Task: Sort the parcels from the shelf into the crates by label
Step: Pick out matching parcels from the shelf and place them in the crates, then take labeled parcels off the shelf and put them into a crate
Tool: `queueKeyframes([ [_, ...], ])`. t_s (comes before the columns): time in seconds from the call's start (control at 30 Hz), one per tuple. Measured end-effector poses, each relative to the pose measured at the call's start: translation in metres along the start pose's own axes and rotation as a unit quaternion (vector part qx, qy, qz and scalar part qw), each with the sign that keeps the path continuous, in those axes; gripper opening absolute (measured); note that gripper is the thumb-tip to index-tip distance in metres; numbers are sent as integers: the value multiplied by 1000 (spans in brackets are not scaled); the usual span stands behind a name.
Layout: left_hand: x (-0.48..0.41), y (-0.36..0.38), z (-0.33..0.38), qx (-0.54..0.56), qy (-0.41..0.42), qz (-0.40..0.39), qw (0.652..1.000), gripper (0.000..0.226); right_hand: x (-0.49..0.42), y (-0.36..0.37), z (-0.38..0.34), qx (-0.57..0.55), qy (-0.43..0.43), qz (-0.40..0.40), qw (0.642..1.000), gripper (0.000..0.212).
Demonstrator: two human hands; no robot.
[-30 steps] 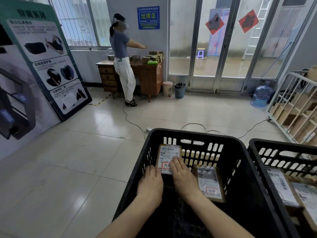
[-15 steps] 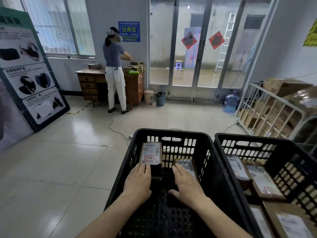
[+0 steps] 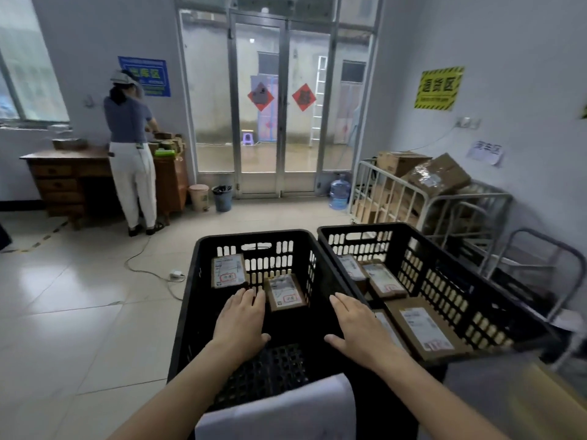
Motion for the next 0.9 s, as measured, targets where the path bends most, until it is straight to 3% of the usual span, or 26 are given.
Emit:
queueKeyframes([
  [0.43, 67, 0, 103, -7, 201, 24, 979, 76, 182, 7, 23, -39, 176, 27, 983, 75],
  [0.63, 97, 2, 169, -36, 278, 30, 959, 69, 263, 5, 43, -41, 268, 26, 962, 73],
  [0.9, 152, 6, 283, -29, 388, 38, 920, 53, 395, -3, 64, -57, 377, 83, 921, 65],
])
Point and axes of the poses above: each hand's wrist, its own x-axis away from the middle knuckle, its own y-axis out of the palm, z = x × y, the point moved 1 cm from there along -x, towards the middle knuckle, and after that the axes turned 15 degrees about -z, right-handed, at the moved point
